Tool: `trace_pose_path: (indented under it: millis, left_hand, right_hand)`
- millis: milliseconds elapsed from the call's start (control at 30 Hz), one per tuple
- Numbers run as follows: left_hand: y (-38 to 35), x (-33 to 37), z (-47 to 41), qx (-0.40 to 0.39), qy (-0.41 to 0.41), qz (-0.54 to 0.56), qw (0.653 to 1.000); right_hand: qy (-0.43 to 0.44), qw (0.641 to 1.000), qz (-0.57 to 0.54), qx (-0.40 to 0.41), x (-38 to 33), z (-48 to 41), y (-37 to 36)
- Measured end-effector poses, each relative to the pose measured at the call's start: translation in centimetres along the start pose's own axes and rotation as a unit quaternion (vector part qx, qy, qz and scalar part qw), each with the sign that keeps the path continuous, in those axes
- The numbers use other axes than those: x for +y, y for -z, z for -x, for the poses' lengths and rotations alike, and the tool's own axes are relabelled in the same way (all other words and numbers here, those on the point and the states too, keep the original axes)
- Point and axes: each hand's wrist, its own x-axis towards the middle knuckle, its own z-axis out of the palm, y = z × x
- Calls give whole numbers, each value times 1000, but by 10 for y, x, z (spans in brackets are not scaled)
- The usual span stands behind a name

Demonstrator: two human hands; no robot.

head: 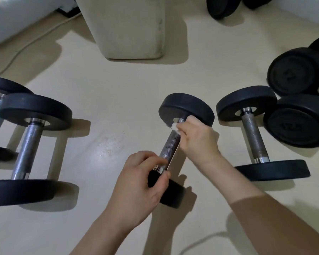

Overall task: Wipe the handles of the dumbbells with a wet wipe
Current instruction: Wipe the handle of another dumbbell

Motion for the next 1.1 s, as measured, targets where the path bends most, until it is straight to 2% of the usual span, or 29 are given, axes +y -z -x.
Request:
trace_pose_path:
  millis: [67, 167, 200, 267, 300, 334, 434, 467, 501, 568, 601, 634, 735, 801, 835, 868, 901, 935, 1002, 1035, 1068, 1102]
  left_hand:
    - [-3, 0, 6, -1, 48, -9, 999]
    - [-5, 4, 13, -46, 86, -43, 994]
    - [-5, 5, 15, -56, 79, -57, 994]
    - [-8, 7, 18, -69, 68, -79, 992]
    - [-9, 7, 20, -71, 63, -90, 991]
    - [-11, 7, 23, -67, 50, -100, 992]
    - [-17, 9, 30, -43, 6, -106, 993]
    - [-19, 9, 32, -37, -10, -117, 992]
    - [-21, 8, 34, -34, -29, -134, 990]
    - [-24, 6, 37, -36, -64, -160, 984]
    - [-25, 5, 40, -36, -81, -165, 982]
    - [-26, 5, 41, -34, -100, -168, 980]
    - [-28, 8, 44, -32, -141, -162, 976]
    - [-30, 10, 45, -28, -153, -155, 976]
    - [-31, 11, 46, -28, -151, -150, 977]
    - [-32, 12, 47, -28, -142, -141, 979]
    - [-33, 13, 47, -28, -126, -129, 983]
    - [-34, 14, 48, -29, -105, -114, 987]
    - [-36, 17, 48, -32, -71, -93, 993]
    - [-36, 18, 47, -33, -63, -88, 994]
    - [-35, 19, 46, -33, -63, -85, 994]
    - [-35, 18, 45, -33, -66, -81, 994]
  right_hand:
    - [-7, 998, -30, -56, -8, 19, -2]
    - [60, 986, -41, -149, -19, 41, 7]
    - [50, 988, -35, -142, -13, 30, 9]
    - [-2, 999, 2, -33, 3, 3, 8]
    - [-29, 999, 4, -21, 4, 3, 8]
    - [-42, 998, -17, -47, 0, 12, 6]
    - [35, 986, -49, -158, -15, 50, 12]
    - [46, 984, -41, -169, -11, 46, 17]
    - [32, 987, -29, -154, -3, 35, 19]
    - [-23, 999, 14, -46, 13, 14, 19]
    - [-51, 998, 9, -38, 13, 18, 18]
    - [-59, 996, -12, -58, 9, 30, 16]
    - [3, 986, -40, -162, -5, 64, 23]
    - [-8, 992, -8, -123, 11, 43, 27]
    - [-31, 998, 20, -60, 20, 31, 26]
    - [-59, 997, 27, -29, 20, 26, 27]
    - [-73, 997, 14, -27, 16, 31, 25]
    - [-61, 997, -2, -57, 7, 41, 26]
    - [-4, 991, -18, -130, -5, 63, 30]
    - [19, 990, -11, -140, -2, 60, 33]
    - [7, 992, -2, -128, 6, 48, 34]
    - [-24, 997, 25, -73, 17, 34, 32]
